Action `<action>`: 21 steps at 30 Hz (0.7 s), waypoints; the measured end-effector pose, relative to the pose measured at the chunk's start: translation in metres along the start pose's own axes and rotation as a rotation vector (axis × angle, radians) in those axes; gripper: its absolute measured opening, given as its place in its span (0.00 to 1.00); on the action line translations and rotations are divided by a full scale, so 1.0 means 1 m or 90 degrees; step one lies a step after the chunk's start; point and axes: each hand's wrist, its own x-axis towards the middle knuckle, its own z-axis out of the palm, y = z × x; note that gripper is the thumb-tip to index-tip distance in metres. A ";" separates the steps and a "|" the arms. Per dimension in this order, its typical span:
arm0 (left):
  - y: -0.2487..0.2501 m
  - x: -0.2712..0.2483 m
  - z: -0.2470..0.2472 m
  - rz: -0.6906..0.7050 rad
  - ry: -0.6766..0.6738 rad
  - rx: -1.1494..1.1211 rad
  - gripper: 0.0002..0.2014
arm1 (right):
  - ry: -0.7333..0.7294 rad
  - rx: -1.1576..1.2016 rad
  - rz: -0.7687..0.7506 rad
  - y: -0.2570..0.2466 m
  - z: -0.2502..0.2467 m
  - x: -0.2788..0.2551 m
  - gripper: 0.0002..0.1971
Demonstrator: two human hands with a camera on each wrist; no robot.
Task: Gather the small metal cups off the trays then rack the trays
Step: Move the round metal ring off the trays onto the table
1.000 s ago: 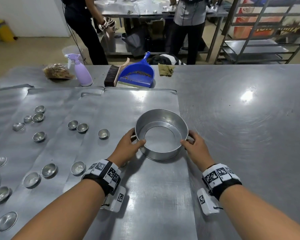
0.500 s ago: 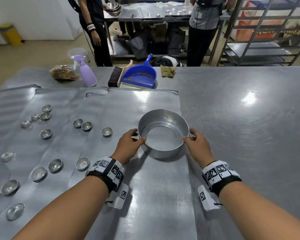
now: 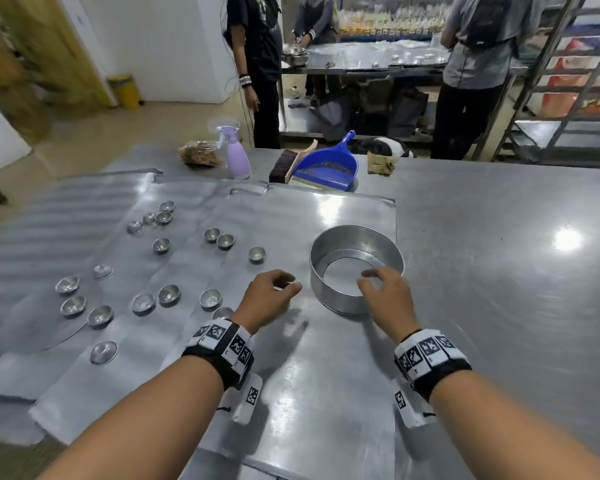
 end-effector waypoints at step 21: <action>-0.142 -0.132 -0.248 -0.174 0.288 -0.022 0.08 | -0.348 -0.004 -0.180 -0.180 0.238 -0.088 0.10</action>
